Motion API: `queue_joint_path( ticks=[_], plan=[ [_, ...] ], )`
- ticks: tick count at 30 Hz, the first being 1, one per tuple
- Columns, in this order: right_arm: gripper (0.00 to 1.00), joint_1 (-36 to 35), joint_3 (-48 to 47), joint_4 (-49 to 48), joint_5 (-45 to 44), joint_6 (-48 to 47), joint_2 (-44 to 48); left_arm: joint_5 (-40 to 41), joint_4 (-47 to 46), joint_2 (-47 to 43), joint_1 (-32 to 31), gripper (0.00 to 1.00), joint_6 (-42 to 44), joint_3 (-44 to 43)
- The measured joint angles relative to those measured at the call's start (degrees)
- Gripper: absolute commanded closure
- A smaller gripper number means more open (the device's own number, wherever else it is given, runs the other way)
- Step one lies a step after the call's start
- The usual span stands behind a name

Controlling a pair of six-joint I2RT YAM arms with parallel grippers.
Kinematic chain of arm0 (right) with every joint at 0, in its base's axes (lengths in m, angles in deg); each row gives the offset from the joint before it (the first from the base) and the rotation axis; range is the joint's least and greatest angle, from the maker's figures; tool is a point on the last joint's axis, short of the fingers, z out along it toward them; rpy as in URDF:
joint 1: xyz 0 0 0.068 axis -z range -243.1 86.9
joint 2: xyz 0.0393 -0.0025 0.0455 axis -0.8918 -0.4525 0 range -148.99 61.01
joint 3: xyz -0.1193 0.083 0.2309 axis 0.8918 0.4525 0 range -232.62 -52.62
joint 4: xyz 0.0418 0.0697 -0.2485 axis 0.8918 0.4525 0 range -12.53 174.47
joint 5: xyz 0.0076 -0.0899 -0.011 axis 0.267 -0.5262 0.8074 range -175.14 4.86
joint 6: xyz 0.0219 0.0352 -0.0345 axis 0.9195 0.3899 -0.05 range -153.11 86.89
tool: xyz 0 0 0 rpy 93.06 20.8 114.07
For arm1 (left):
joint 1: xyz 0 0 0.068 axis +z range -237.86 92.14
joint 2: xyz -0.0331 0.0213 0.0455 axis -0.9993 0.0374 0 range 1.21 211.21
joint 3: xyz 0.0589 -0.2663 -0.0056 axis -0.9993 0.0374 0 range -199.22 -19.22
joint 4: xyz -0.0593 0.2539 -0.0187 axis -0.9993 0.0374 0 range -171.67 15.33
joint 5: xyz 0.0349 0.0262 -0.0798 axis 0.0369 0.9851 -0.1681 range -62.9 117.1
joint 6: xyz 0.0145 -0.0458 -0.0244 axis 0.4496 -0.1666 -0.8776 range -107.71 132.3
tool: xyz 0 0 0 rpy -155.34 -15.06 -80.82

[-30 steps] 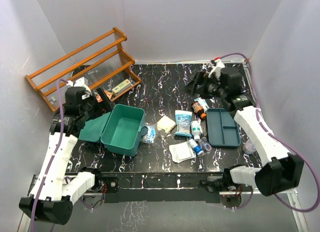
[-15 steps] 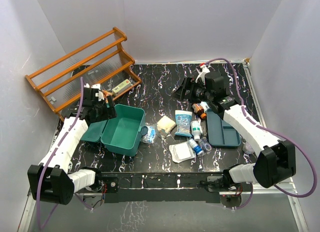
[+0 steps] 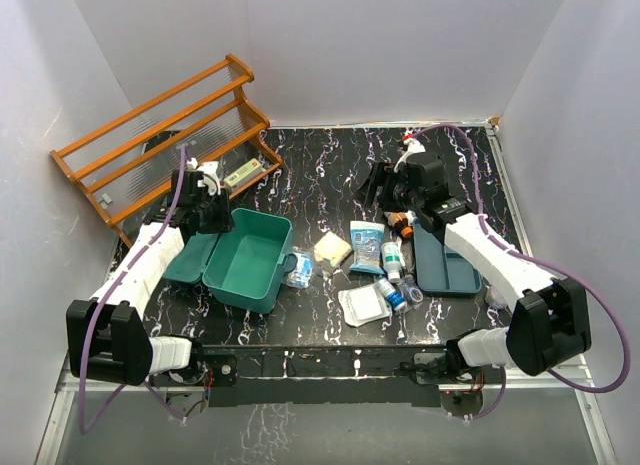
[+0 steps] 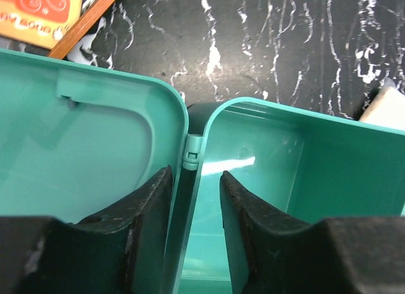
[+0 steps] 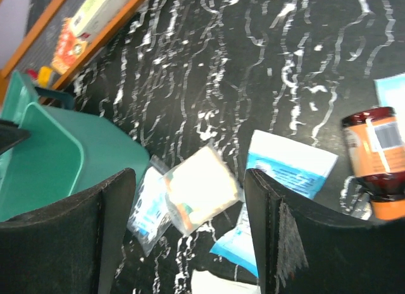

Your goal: Organize the medicine kit

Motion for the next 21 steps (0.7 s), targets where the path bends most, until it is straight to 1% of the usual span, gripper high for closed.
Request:
queue_joint_path(
  ticks=[4,7,10,16,21],
  plan=[
    [0.4,0.0,0.0,2.2,-5.9,-1.9,-0.9,-3.7,-2.6,0.0,0.0,0.7,2.5,0.1],
    [0.42,0.0,-0.1,5.4,-11.4,-3.0,-2.6,-6.2,-4.4,0.2,0.0,0.71,4.4,0.1],
    [0.42,0.0,-0.1,9.6,-15.1,-3.5,-4.5,-8.0,-5.8,1.1,0.0,0.72,5.7,-0.2],
    [0.41,0.0,0.1,17.3,-18.4,-3.2,-5.6,-10.3,-8.0,4.8,-0.3,0.73,7.6,-2.3],
    [0.42,0.0,2.6,19.6,-18.6,-3.0,-5.8,-10.6,-9.4,6.7,-0.8,0.72,8.3,-3.3]
  ],
)
